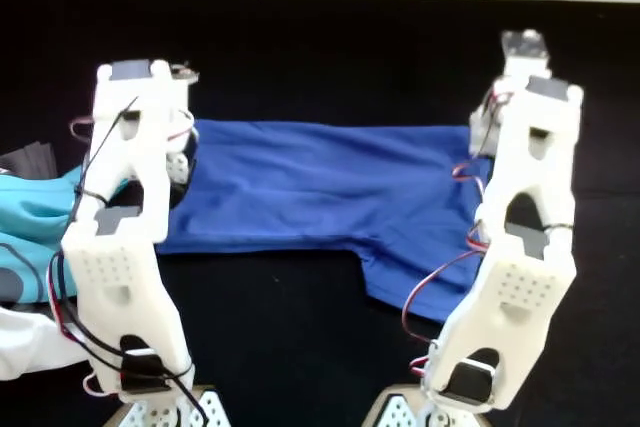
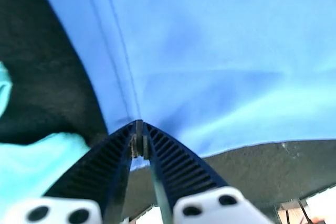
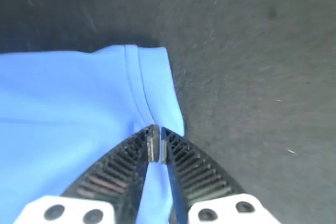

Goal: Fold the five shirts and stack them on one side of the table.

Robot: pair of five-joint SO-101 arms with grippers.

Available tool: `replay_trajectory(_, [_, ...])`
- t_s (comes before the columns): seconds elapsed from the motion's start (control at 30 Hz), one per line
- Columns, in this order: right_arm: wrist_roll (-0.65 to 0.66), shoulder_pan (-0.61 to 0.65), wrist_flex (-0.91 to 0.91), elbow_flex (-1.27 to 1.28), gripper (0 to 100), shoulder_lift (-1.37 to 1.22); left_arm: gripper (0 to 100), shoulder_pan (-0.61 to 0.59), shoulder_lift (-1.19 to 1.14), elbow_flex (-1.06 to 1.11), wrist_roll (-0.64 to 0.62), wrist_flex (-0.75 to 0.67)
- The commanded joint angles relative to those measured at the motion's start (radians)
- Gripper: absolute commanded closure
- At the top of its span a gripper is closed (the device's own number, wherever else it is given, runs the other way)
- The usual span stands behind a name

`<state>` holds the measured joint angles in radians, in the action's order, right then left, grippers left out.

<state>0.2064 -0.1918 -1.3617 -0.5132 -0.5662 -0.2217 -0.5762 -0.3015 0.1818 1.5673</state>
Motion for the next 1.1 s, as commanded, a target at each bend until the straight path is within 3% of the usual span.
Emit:
replay_trajectory(0.0, [0.000,0.004,-0.148,-0.208,97.5,0.005,99,0.008,0.162,0.163,0.009,-0.118])
replay_trajectory(0.17, [0.011,0.077,-0.371,-0.394,98.0,0.005,99,0.013,0.318,0.366,0.008,-0.209])
replay_trajectory(0.33, [0.000,0.116,-0.404,-0.414,98.0,0.045,99,0.007,0.427,0.648,0.006,-0.462])
replay_trajectory(0.5, [-0.037,0.147,-0.403,-0.179,98.0,0.199,99,-0.054,0.530,0.909,0.006,-0.681])
replay_trajectory(0.63, [-0.035,0.197,-0.384,0.111,98.0,0.383,99,-0.096,0.630,1.024,0.005,-0.732])
replay_trajectory(0.87, [0.018,0.274,-0.076,0.650,98.0,0.624,99,-0.116,0.693,1.052,0.005,-0.772])
replay_trajectory(1.07, [0.098,0.302,0.265,0.992,98.0,0.674,99,-0.099,0.630,1.066,0.003,-0.867])
